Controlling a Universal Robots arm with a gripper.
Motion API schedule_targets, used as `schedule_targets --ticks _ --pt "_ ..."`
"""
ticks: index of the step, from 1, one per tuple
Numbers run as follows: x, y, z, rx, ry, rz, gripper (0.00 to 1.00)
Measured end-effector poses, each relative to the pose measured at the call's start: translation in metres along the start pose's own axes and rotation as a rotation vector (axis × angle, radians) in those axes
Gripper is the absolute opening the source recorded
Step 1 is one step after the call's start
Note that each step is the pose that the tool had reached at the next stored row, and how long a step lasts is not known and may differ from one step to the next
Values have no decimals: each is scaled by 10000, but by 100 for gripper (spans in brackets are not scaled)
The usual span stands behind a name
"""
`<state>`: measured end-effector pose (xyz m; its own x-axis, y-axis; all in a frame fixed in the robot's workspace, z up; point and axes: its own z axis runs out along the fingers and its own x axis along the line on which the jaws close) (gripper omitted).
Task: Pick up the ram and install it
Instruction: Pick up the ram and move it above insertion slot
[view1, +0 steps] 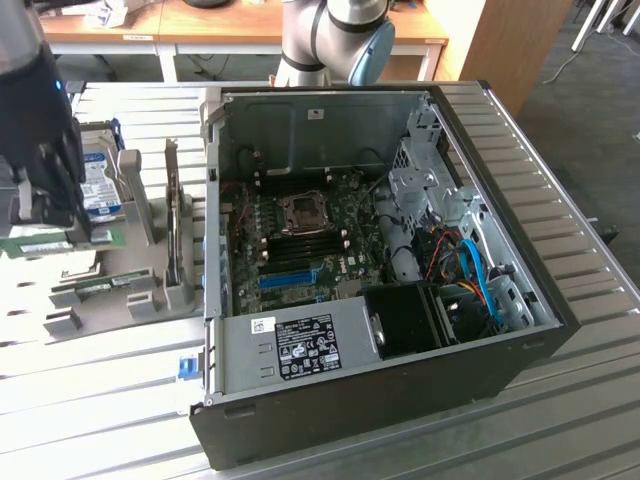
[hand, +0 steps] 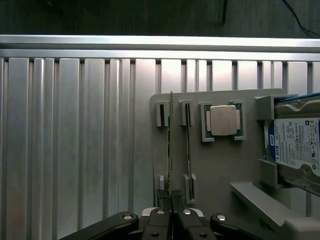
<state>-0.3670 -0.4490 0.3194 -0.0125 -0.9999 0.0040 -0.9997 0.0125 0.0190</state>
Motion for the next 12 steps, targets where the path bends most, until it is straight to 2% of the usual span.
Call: schedule_targets --ticks 12 --pt "2 7 -430 -1 -1 91 12"
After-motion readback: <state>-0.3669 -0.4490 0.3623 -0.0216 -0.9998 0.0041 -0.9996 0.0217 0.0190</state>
